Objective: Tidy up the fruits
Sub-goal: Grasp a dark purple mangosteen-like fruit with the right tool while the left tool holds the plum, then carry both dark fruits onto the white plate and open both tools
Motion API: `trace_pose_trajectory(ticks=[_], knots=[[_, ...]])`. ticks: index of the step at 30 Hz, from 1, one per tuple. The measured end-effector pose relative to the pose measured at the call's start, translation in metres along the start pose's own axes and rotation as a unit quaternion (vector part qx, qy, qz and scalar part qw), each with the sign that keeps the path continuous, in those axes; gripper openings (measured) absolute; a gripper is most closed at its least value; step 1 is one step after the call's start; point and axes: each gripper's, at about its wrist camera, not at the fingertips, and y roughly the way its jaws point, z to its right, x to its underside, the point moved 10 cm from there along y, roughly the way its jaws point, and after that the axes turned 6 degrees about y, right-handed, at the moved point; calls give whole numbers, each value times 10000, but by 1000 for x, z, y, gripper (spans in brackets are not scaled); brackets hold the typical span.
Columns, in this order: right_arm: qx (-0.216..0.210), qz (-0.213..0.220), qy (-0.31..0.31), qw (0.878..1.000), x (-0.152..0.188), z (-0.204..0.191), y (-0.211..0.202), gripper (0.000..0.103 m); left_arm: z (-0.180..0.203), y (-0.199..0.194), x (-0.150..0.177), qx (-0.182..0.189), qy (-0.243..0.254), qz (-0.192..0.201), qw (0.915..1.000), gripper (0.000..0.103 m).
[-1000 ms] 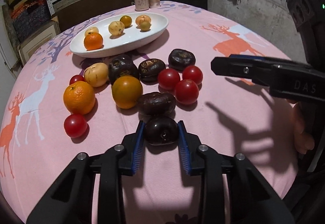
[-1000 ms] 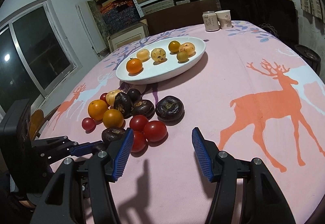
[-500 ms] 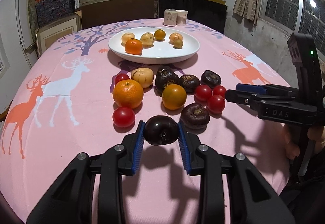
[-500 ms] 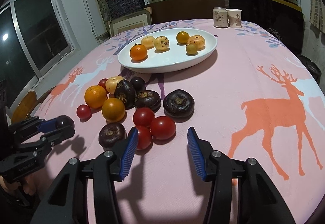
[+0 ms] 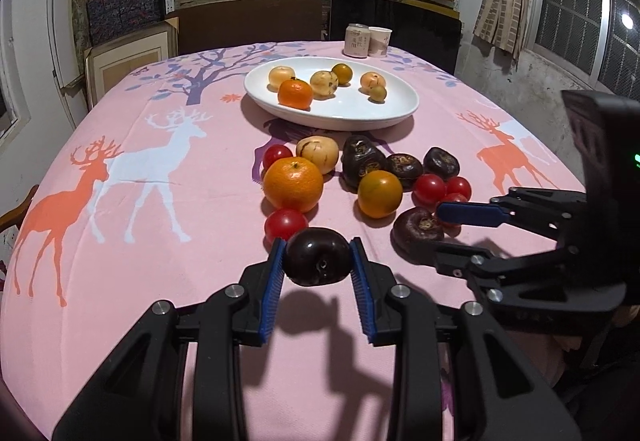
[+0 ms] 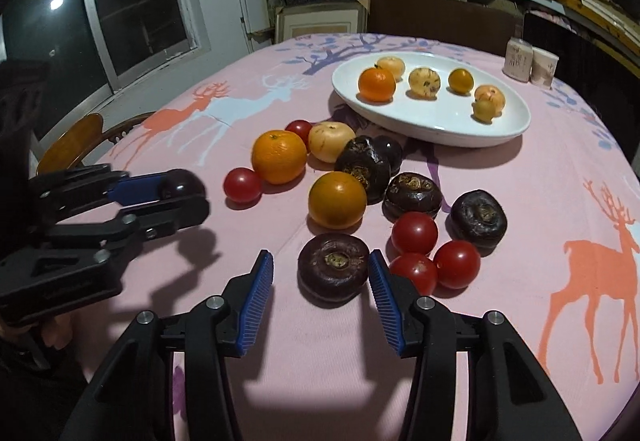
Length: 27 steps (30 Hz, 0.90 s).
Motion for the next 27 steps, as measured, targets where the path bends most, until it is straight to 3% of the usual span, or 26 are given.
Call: trace_pose_trajectory(ticks=[3, 7, 9, 13, 20, 27], knots=[[45, -87, 46, 9999, -3, 1, 7, 50, 0, 0, 2, 20, 2, -2, 10000, 32], [629, -291, -521, 9962, 2, -6, 17, 50, 1, 0, 2, 25, 1, 12, 10000, 32], [717, -296, -550, 9955, 2, -7, 19, 51, 0, 0, 2, 30, -16, 22, 10000, 32], [775, -319, -514, 9952, 0, -3, 21, 41, -1, -1, 4, 11, -36, 7, 10000, 32], [232, 215, -102, 9994, -14, -3, -16, 41, -2, -9, -3, 19, -64, 111, 9999, 32], [215, 502, 433, 9976, -46, 47, -45, 41, 12, 2, -38, 275, 65, 136, 9995, 32]])
